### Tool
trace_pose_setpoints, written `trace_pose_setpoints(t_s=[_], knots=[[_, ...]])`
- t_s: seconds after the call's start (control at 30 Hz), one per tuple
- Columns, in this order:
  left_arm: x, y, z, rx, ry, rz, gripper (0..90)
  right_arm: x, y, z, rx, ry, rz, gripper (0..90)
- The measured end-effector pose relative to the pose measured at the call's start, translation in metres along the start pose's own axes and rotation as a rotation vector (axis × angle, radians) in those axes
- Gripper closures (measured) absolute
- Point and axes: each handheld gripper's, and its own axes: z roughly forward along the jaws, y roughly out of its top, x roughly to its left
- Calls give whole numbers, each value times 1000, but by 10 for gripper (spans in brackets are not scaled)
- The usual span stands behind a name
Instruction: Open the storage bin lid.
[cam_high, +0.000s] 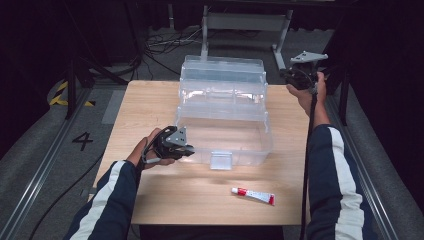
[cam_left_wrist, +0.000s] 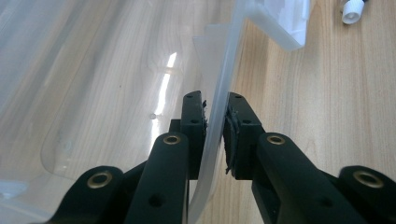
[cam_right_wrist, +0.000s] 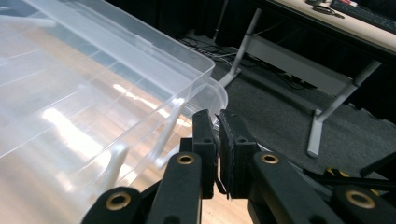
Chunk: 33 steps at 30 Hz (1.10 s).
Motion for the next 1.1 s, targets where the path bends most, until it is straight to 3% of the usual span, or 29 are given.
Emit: trace_pose_setpoints(t_s=[0.5,0.9,1.1], knots=[[0,0,0,-5,4,-7,793,24,-37,-47,-1,73,-71,854],[-1,1,0,6,7,-7,791,41,-75,-79,6,139,-78,845],[-1,2,-1,18,11,-5,791,57,-97,-94,17,181,-93,840]])
